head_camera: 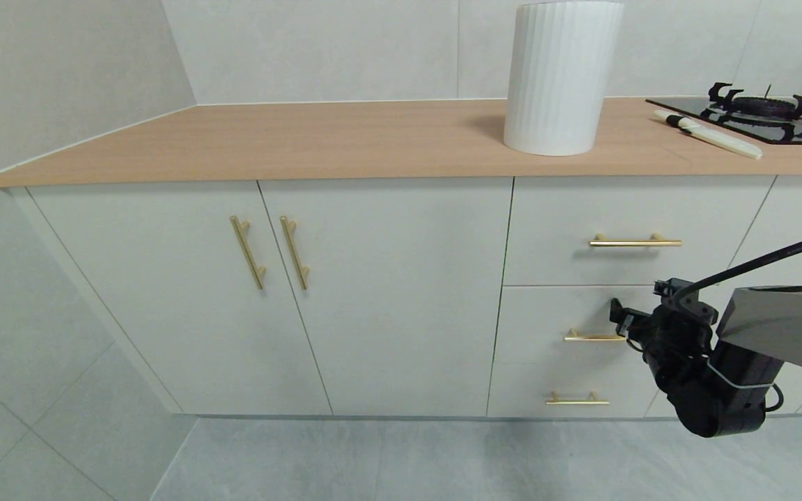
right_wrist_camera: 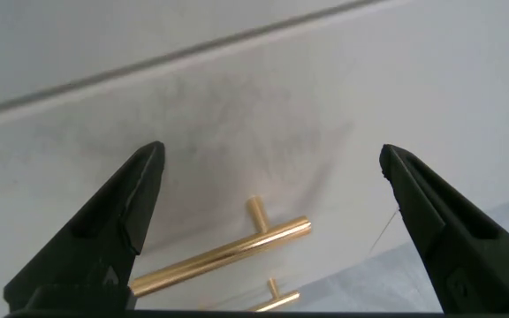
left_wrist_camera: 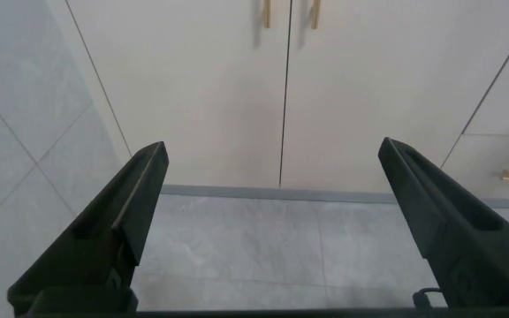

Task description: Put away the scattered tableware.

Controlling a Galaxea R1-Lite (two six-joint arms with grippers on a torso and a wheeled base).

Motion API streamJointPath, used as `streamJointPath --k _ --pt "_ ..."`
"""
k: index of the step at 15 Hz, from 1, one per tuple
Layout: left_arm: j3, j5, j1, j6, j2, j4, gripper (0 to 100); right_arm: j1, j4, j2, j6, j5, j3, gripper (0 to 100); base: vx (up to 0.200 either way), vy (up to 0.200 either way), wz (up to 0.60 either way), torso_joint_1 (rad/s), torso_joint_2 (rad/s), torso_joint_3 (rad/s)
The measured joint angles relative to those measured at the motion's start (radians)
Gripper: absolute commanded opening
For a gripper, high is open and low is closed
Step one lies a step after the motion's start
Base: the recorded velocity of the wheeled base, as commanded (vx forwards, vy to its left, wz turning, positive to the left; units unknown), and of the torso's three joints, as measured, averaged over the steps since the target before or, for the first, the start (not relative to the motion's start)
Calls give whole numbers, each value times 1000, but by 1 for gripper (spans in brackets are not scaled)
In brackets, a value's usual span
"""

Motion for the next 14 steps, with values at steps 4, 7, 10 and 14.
streamJointPath --k 4,7,10,14 --pt "0 0 -1 0 0 0 100 9 3 -88 1 19 96 100 0 0 0 0 0 0" --pt "0 0 0 0 0 0 100 13 6 -165 1 72 176 100 0 0 0 0 0 0" --pt "0 0 0 0 0 0 100 27 12 -302 -6 149 274 100 0 0 0 0 0 0" --pt "0 0 0 0 0 0 100 103 56 -594 -78 171 378 100 0 0 0 0 0 0"
